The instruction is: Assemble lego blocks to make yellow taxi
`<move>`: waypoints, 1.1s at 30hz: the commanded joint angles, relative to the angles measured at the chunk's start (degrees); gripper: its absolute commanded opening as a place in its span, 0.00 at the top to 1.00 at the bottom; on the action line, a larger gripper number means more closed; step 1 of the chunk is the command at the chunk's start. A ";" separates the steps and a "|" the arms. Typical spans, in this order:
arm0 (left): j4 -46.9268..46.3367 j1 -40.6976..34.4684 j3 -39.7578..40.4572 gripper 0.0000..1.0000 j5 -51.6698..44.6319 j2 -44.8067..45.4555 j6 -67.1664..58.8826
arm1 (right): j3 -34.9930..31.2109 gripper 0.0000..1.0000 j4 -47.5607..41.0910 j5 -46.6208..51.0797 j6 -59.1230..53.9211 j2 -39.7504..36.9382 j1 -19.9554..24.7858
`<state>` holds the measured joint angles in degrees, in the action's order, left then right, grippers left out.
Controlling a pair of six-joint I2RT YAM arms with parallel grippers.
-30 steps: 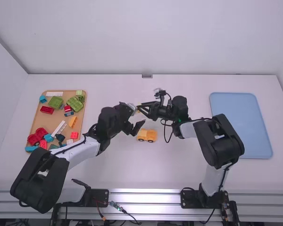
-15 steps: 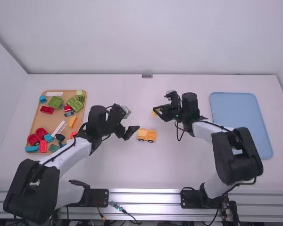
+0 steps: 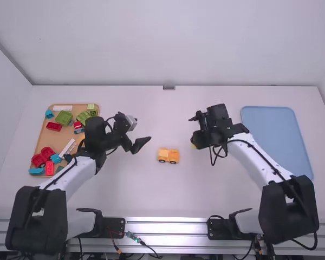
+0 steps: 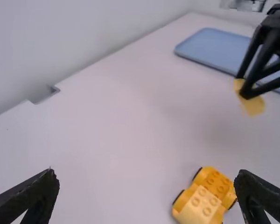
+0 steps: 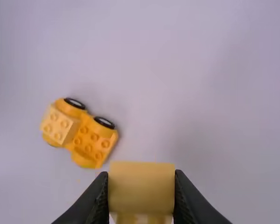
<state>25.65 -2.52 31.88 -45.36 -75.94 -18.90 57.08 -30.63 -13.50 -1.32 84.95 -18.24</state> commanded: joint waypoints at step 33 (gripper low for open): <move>-1.43 0.28 5.18 0.01 2.82 1.42 1.49 | 12.28 1.00 -13.77 11.91 37.55 20.00 -5.14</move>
<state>24.05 -2.15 35.64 -42.92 -75.94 -17.65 68.29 -44.14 -3.22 22.11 104.47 -23.99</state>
